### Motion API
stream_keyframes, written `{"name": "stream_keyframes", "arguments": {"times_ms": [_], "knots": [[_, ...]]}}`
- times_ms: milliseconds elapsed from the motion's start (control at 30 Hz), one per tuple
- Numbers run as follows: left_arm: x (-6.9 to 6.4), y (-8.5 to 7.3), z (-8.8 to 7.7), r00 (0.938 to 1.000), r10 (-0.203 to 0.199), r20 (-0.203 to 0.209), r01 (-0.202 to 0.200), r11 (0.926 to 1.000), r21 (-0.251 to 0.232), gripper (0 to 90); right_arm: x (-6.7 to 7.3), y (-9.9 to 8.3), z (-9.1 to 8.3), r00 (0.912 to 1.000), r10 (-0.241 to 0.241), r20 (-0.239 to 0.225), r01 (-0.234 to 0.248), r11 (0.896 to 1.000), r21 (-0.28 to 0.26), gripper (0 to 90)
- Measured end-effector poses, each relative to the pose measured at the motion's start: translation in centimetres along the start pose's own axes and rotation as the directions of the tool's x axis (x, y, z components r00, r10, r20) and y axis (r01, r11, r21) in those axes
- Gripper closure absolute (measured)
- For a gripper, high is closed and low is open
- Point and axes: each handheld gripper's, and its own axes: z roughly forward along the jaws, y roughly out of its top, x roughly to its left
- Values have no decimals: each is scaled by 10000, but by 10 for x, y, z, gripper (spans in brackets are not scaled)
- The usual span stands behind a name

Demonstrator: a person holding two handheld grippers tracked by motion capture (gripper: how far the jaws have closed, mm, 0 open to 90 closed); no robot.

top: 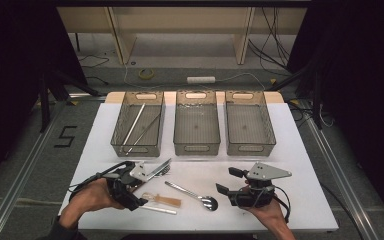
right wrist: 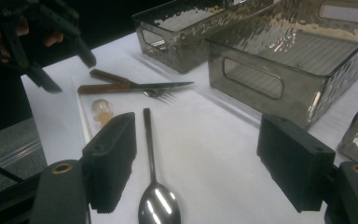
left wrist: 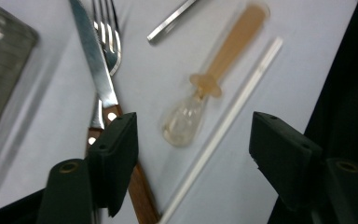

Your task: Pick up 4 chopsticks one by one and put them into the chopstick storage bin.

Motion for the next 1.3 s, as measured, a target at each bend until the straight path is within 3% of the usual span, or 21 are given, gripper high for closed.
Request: {"name": "stream_keyframes", "arguments": {"times_ms": [167,233,533,667,967,1033,1133,1300], "knots": [[-3,-5,9,9998,207,-78,-203,9985,501,387,1,0,0,10000,-41,-5,41,10000,64,293],[-6,-7,14,9986,522,-98,-511,9950,853,425,0,0,0,10000,-4,-20,4,10000,15,293],[-7,-13,29,9961,860,178,-875,9878,1285,532,2,0,1,10000,-83,-38,84,9999,77,293],[-7,-14,34,9936,1082,334,-1118,9846,1345,586,2,0,2,10000,-92,-39,92,9999,114,293],[-6,-14,40,9926,1128,450,-1184,9814,1510,644,2,0,2,9999,-130,-85,131,9998,130,293],[-6,-13,43,9898,1334,509,-1402,9753,1707,660,2,0,1,9999,-117,-67,118,9999,118,293],[-8,-12,43,9876,1452,588,-1536,9718,1789,686,3,1,1,9999,-151,-58,152,9998,127,293],[-10,-11,44,9852,1578,666,-1673,9699,1768,736,3,1,3,9998,-189,-107,191,9997,163,294]]}}
